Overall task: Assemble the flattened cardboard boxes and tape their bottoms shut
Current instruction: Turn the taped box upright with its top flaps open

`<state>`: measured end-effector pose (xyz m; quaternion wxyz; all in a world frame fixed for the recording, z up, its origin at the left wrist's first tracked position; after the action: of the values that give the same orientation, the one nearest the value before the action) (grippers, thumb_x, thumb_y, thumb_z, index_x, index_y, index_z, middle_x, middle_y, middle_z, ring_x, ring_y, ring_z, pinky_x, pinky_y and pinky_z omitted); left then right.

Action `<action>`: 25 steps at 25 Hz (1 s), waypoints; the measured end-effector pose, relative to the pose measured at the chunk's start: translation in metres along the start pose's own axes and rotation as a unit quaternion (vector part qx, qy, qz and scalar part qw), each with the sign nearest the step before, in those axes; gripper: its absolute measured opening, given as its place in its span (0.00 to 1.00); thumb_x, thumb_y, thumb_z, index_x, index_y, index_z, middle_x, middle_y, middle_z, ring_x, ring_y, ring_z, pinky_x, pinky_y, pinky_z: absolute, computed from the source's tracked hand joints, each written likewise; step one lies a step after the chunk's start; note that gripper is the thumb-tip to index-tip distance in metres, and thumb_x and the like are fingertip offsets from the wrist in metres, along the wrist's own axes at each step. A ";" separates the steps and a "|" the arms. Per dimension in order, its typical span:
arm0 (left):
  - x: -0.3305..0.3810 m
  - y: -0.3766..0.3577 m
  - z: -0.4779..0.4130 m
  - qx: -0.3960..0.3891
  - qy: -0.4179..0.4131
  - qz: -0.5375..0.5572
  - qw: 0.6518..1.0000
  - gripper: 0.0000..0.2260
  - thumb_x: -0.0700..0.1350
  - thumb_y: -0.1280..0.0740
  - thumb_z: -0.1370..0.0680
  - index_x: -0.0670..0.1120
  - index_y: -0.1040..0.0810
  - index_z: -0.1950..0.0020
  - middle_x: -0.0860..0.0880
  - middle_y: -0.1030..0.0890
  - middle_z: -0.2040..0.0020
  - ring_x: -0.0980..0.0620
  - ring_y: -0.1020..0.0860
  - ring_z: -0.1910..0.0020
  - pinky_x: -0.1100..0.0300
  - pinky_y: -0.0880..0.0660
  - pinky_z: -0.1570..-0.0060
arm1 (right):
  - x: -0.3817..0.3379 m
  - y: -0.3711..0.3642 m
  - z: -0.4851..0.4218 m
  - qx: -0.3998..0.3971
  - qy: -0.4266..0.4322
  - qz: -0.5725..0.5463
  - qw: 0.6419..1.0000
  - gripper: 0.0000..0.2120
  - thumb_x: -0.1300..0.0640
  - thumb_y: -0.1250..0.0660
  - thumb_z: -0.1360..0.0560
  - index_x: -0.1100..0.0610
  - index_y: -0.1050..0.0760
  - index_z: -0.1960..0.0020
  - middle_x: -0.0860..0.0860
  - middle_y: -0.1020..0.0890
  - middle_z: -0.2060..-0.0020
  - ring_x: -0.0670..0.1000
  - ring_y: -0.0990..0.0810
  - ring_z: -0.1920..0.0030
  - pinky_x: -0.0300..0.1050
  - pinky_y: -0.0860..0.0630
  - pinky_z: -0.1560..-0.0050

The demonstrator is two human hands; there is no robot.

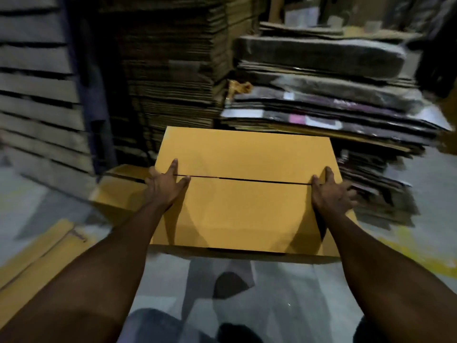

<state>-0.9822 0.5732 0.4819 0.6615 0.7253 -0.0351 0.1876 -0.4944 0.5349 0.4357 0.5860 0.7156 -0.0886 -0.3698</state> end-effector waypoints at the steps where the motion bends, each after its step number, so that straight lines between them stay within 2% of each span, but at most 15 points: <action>1: -0.028 0.021 0.002 0.019 0.019 -0.001 1.000 0.32 0.68 0.43 0.24 0.63 0.50 0.23 0.37 0.44 0.29 0.31 0.35 0.36 0.40 0.32 0.40 | -0.035 -0.003 0.009 -0.003 0.029 -0.003 1.000 0.28 0.33 0.48 0.21 0.42 0.42 0.25 0.66 0.33 0.34 0.69 0.33 0.38 0.66 0.36 0.39; 7: -0.239 0.100 0.065 0.077 0.189 -0.015 0.979 0.32 0.69 0.44 0.25 0.63 0.50 0.23 0.37 0.44 0.29 0.32 0.35 0.36 0.39 0.33 0.39 | -0.236 -0.061 0.112 -0.035 0.191 -0.023 0.981 0.25 0.33 0.48 0.22 0.43 0.40 0.29 0.65 0.32 0.36 0.69 0.32 0.39 0.66 0.36 0.39; 12: -0.385 0.131 0.168 0.088 0.303 -0.037 0.948 0.33 0.69 0.45 0.25 0.63 0.52 0.23 0.35 0.47 0.27 0.30 0.38 0.34 0.36 0.34 0.39 | -0.340 -0.130 0.238 -0.113 0.303 -0.030 0.946 0.27 0.33 0.47 0.22 0.41 0.41 0.27 0.64 0.33 0.33 0.69 0.34 0.36 0.67 0.37 0.36; 14: -0.431 0.135 0.212 0.096 0.349 -0.040 0.931 0.33 0.70 0.45 0.26 0.64 0.52 0.24 0.34 0.47 0.28 0.30 0.37 0.34 0.36 0.34 0.39 | -0.362 -0.153 0.288 -0.143 0.336 -0.026 0.931 0.27 0.32 0.47 0.22 0.41 0.42 0.26 0.65 0.33 0.33 0.70 0.34 0.35 0.67 0.38 0.36; 20: -0.526 0.104 0.330 0.105 0.468 -0.051 0.876 0.35 0.73 0.47 0.27 0.63 0.51 0.24 0.34 0.43 0.32 0.29 0.34 0.38 0.37 0.32 0.42 | -0.391 -0.226 0.414 -0.189 0.422 0.023 0.886 0.26 0.33 0.46 0.22 0.41 0.41 0.27 0.65 0.32 0.37 0.68 0.32 0.39 0.64 0.34 0.40; 25: -0.567 0.043 0.382 0.052 0.521 -0.026 0.852 0.37 0.75 0.47 0.29 0.63 0.53 0.24 0.34 0.51 0.27 0.28 0.37 0.35 0.36 0.34 0.40 | -0.381 -0.304 0.464 -0.244 0.456 0.081 0.852 0.27 0.33 0.48 0.22 0.41 0.43 0.25 0.64 0.32 0.36 0.68 0.32 0.39 0.62 0.34 0.40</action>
<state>-1.4349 0.0845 0.3213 0.5488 0.5553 0.3428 0.5224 -1.1519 0.4801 0.3046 0.7439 0.6284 0.2242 0.0370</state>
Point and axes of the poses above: each hand's wrist, its own z-axis away from the middle knuckle, its own y-axis out of the back of the hand, x = y × z, the point moved 9 cm from there along -z, towards the middle knuckle
